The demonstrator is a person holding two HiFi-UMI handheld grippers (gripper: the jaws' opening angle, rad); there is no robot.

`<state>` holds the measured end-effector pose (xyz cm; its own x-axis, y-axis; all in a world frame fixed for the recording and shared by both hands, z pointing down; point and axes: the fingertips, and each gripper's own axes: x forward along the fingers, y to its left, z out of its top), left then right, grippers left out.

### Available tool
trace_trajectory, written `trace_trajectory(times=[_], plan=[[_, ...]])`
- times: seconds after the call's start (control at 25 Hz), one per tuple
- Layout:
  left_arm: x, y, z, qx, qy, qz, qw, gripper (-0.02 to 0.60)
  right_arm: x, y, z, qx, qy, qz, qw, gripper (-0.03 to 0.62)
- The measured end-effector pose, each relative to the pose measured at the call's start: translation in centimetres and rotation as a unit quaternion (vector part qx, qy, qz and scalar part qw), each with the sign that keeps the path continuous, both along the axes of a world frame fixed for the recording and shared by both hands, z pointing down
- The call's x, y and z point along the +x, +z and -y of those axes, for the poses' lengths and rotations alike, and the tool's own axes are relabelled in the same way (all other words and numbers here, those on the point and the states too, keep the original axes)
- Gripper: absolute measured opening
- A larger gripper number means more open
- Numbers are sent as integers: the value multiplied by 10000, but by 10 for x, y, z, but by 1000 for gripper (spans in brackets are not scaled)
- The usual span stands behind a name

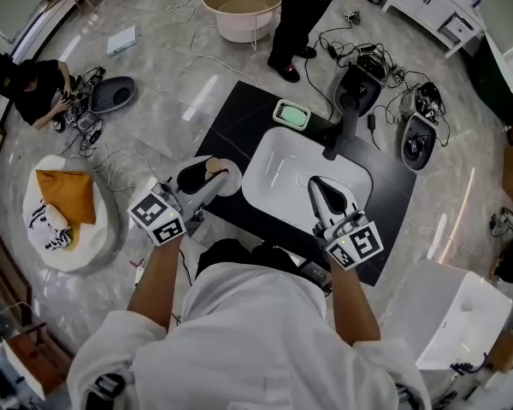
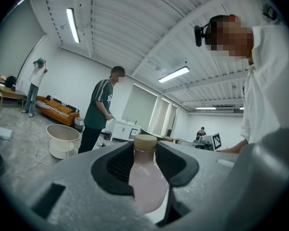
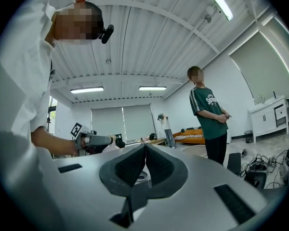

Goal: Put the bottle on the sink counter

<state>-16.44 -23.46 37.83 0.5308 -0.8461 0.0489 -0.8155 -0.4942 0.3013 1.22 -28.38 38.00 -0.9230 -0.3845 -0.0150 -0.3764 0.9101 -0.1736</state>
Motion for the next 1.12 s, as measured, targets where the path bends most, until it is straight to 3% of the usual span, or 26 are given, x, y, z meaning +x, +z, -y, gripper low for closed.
trace_trajectory(times=[0.32,0.52,0.8,1.12], plan=[[-41,20,46,-57,337,-34,9994,149,-26,14,18,-153,340,-243,9990,15],[-58,47,78,-103,894,279,9956,149,-41,30,17,-345,709,-497,9956,15],[-61,82,122,-67,1455,636,9873,149,-57,51,29,-553,1232,-654,9887,15],[-65,107,172,95,1704,818,9819,149,-74,64,40,-730,1542,-725,9827,15]])
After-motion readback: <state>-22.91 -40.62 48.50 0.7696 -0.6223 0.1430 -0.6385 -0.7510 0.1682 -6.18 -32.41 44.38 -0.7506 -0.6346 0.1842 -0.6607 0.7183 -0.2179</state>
